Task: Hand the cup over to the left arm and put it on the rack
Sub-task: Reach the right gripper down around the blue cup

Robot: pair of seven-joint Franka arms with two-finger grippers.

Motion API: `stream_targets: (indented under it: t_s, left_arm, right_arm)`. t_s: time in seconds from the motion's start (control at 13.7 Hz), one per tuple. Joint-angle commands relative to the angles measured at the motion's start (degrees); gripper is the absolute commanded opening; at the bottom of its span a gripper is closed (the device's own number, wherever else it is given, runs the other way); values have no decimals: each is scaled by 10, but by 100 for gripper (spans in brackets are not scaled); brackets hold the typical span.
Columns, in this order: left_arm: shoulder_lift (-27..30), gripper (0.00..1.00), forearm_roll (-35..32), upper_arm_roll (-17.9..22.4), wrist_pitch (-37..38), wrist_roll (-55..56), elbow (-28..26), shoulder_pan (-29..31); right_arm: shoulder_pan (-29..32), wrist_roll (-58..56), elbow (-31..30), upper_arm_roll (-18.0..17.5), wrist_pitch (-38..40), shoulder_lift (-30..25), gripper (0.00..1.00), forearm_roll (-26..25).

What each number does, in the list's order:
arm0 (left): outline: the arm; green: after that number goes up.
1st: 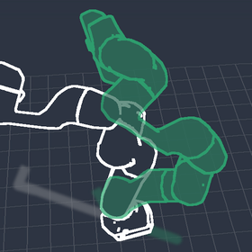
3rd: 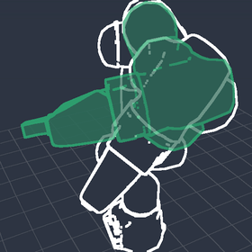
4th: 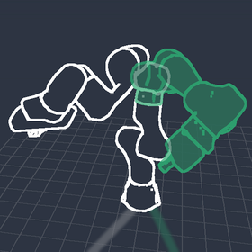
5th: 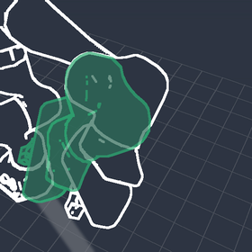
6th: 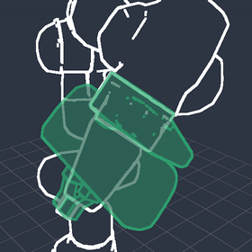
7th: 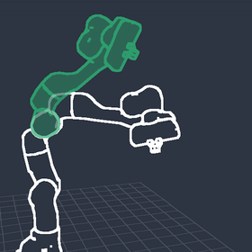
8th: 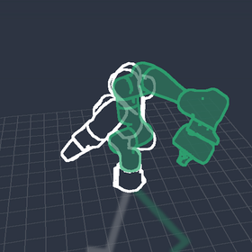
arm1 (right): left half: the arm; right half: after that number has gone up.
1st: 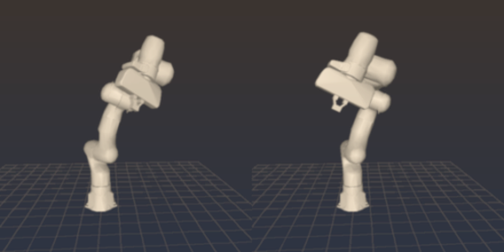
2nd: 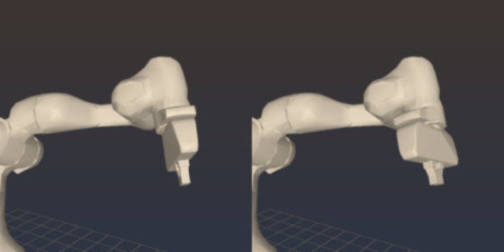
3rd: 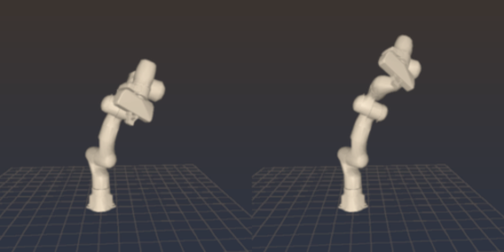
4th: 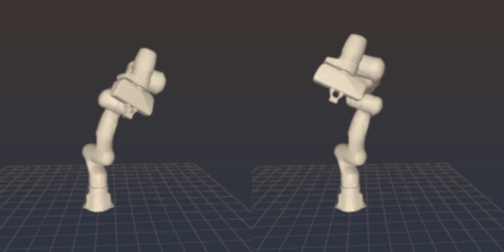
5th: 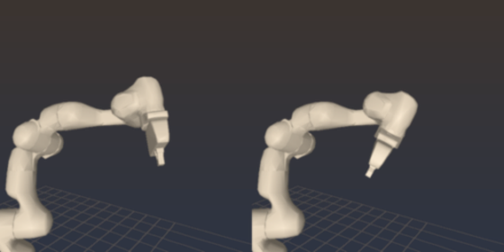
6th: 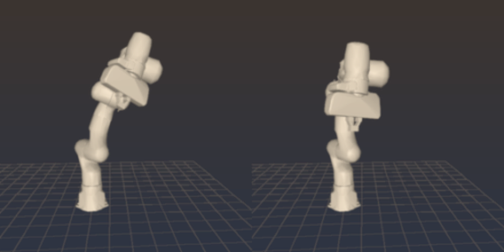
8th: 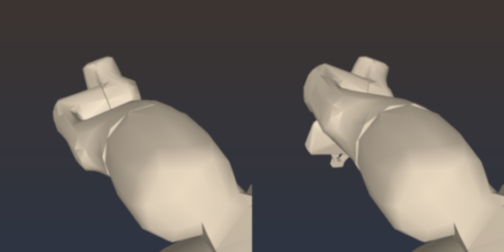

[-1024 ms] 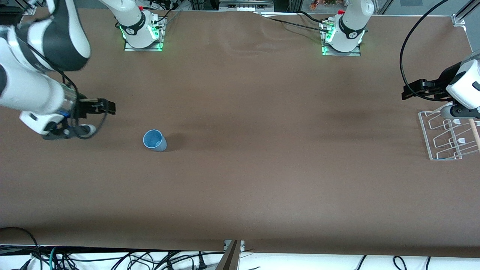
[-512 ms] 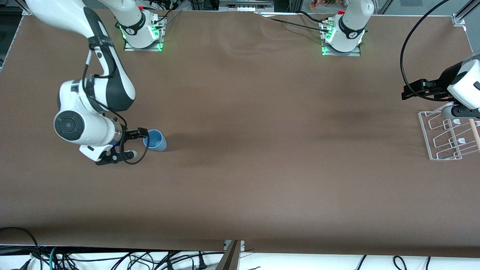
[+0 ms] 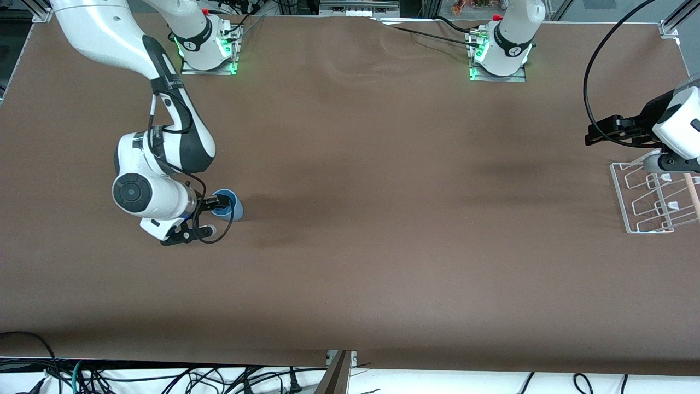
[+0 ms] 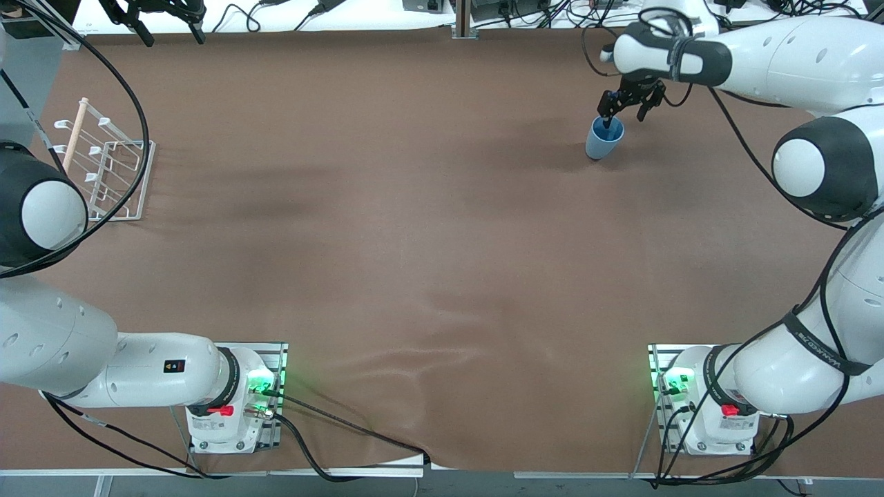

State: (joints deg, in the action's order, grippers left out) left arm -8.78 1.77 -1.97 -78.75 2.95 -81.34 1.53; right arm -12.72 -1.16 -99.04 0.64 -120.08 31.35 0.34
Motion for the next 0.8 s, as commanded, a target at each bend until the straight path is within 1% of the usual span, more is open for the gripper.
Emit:
stream_targets:
  t_s: [0.0,0.22,0.29,0.59,0.73]
  left_arm:
    - [-7,100,14,0,7,2,18,1]
    - [3,100,12,2,5,2,9,-4]
    - [9,100,13,2,4,5,7,-5]
    - [11,100,16,2,4,5,6,-6]
    - [10,100,18,2,6,2,6,-5]
  right_arm:
    - [-1,3,-14,1,-24,5,69,9]
    - [-1,10,-13,1,-17,5,15,12]
    - [-2,24,-12,0,-10,2,0,12]
    - [-4,98,13,-35,66,-18,0,15]
    - [-4,143,56,-59,129,-21,0,74]
